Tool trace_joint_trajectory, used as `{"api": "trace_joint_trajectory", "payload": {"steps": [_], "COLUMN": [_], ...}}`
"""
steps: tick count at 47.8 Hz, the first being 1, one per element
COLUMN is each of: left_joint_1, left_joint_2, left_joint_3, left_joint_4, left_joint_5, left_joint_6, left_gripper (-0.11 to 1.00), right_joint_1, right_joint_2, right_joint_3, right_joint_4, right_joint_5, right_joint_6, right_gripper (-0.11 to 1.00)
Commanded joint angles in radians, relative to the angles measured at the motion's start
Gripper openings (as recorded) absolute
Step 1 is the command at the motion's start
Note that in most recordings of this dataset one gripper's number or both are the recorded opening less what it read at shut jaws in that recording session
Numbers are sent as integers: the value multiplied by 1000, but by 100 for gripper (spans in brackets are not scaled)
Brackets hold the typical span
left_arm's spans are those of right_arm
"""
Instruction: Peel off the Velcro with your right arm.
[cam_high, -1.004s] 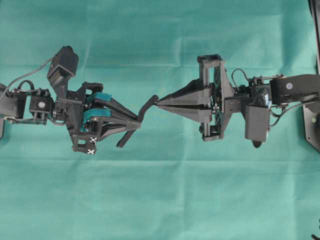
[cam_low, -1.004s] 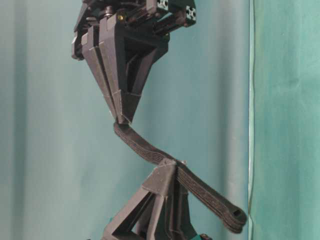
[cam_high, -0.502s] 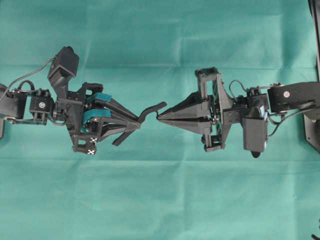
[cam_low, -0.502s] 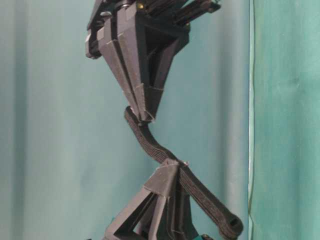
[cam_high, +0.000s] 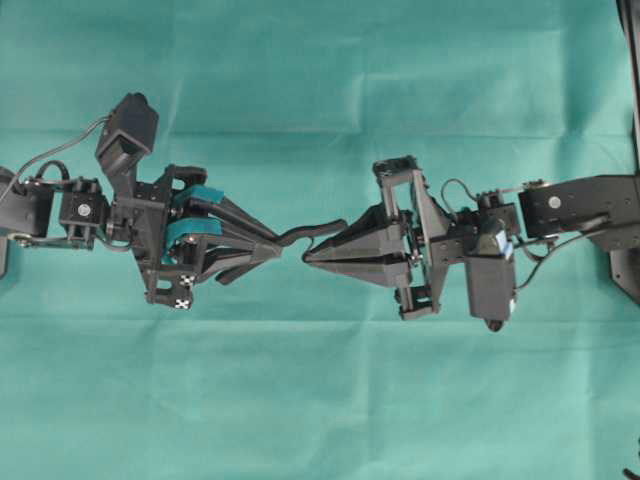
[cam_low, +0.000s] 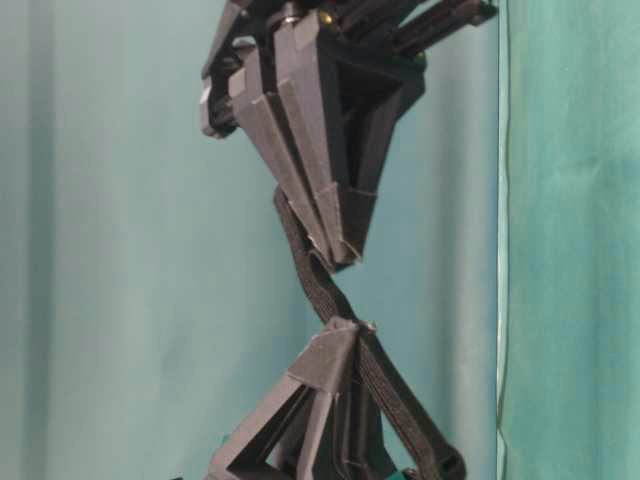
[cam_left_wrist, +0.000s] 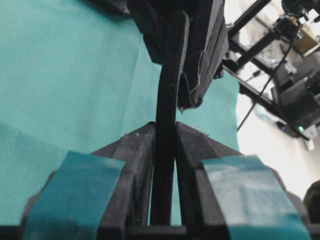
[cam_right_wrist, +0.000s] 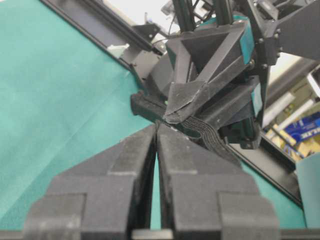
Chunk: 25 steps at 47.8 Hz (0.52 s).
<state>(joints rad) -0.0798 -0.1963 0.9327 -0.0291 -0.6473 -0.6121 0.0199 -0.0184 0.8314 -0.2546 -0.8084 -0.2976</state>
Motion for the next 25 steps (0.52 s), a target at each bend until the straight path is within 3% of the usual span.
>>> {"api": "trace_joint_trajectory", "payload": {"steps": [1, 25], "left_joint_1": [5, 6], "left_joint_2": [-9, -11], "left_joint_3": [-26, -29], "left_joint_4": [0, 0], "left_joint_5": [-5, -5], "left_joint_6": [2, 2], "left_gripper": [10, 10], "right_joint_1": [12, 57], "right_joint_2": [2, 38], "right_joint_3": [-29, -75], "right_joint_4": [2, -2], "right_joint_5": [3, 95], "right_joint_6": [2, 2], "right_gripper": [-10, -10]}}
